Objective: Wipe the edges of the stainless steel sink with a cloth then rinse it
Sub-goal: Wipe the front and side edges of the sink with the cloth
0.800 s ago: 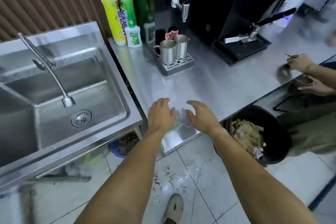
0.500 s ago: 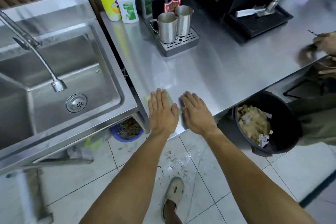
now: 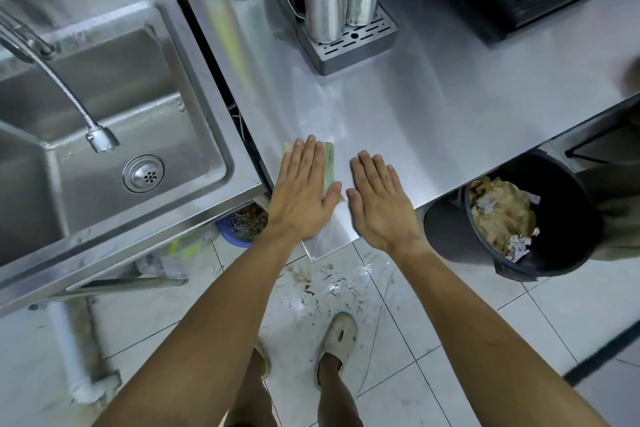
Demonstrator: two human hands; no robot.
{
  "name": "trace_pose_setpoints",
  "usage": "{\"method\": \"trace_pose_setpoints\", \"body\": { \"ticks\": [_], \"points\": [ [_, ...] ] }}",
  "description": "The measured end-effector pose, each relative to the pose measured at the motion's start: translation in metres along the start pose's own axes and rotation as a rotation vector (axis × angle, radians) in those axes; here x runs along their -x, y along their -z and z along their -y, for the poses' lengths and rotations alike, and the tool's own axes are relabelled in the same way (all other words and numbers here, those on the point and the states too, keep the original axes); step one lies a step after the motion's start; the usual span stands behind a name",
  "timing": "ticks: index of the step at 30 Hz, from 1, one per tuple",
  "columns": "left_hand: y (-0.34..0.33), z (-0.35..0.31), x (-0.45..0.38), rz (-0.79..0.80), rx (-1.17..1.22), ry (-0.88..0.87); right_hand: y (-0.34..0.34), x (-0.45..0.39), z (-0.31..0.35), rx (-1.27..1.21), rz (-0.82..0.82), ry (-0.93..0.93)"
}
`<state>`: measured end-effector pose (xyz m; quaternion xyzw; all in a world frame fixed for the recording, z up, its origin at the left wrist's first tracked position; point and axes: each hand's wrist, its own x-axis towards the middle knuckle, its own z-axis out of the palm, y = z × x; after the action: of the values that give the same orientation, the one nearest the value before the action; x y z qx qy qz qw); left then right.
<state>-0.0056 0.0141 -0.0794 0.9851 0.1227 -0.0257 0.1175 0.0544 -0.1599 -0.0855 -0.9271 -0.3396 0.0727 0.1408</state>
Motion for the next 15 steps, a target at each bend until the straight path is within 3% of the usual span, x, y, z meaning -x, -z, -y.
{"method": "trace_pose_setpoints", "body": {
  "ticks": [15],
  "points": [
    [0.004,0.001,0.005,-0.046,0.177,-0.015,-0.004,-0.003,0.009,-0.080,-0.053,-0.028]
  ]
}}
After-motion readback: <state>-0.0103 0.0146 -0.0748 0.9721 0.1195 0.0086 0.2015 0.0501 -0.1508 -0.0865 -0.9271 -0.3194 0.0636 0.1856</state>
